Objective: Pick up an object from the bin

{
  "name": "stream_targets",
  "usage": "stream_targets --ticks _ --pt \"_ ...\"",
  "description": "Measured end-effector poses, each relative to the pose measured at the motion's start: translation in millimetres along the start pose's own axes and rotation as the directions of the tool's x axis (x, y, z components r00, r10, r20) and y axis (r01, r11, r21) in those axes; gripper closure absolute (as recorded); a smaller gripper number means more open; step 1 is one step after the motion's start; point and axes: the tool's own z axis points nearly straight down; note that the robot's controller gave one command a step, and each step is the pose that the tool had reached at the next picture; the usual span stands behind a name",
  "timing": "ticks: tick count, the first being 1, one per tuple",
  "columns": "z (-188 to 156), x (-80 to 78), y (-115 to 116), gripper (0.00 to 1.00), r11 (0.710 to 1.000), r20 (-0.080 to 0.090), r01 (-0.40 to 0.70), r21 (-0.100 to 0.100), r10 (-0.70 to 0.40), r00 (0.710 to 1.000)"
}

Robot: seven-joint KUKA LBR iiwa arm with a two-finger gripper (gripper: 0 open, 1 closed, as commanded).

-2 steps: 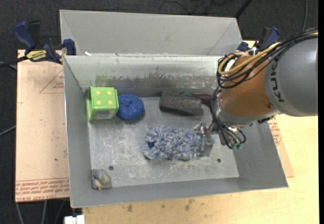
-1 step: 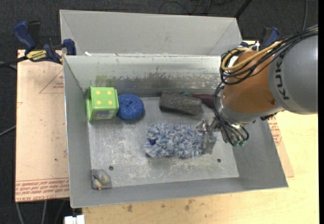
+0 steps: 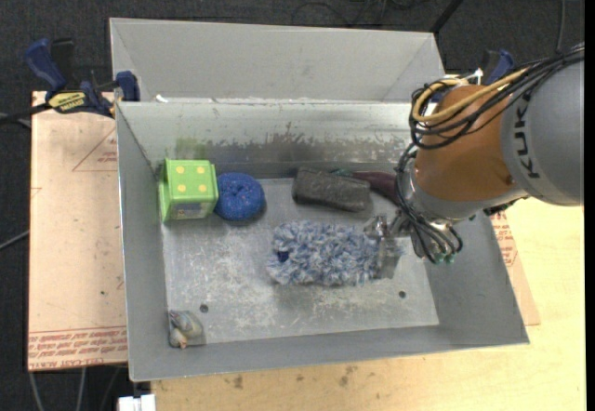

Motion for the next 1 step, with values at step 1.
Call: stream_targets --ticks 1 --pt "-21.6 0.2 0.0 1.0 1.0 0.0 0.0 0.0 0.0 1.0"
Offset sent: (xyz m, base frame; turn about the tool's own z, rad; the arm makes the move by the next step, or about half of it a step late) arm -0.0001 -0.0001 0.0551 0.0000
